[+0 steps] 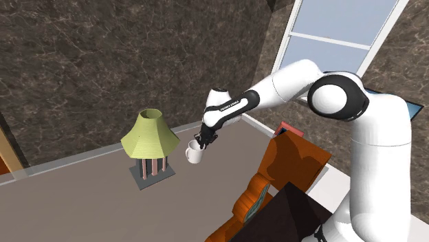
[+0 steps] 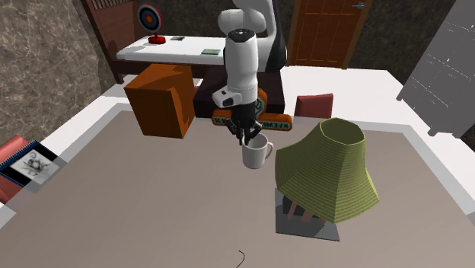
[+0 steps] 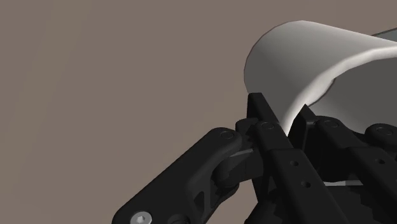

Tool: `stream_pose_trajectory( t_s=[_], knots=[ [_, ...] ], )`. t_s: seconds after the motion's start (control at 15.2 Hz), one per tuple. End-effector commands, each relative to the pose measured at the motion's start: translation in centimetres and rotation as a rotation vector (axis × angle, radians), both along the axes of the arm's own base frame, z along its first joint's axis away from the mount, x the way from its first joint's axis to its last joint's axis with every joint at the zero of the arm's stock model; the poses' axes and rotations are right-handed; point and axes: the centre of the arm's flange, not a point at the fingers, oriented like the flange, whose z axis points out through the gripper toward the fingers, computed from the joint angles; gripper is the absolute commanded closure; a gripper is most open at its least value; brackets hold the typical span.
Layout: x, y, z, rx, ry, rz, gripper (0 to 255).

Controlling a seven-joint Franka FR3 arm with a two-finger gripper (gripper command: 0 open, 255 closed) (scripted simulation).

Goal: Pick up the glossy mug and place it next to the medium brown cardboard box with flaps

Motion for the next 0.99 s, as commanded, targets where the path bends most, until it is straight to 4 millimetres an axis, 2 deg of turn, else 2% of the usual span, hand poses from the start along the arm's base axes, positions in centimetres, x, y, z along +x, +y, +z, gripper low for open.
stream_pose_trajectory(
  t_s=[0.0,0.92],
  knots=[
    [0.0,0.0,1.1,0.0,0.0,0.0,255],
    [0.0,0.0,8.5,0.0,0.0,0.0,255]
  ],
)
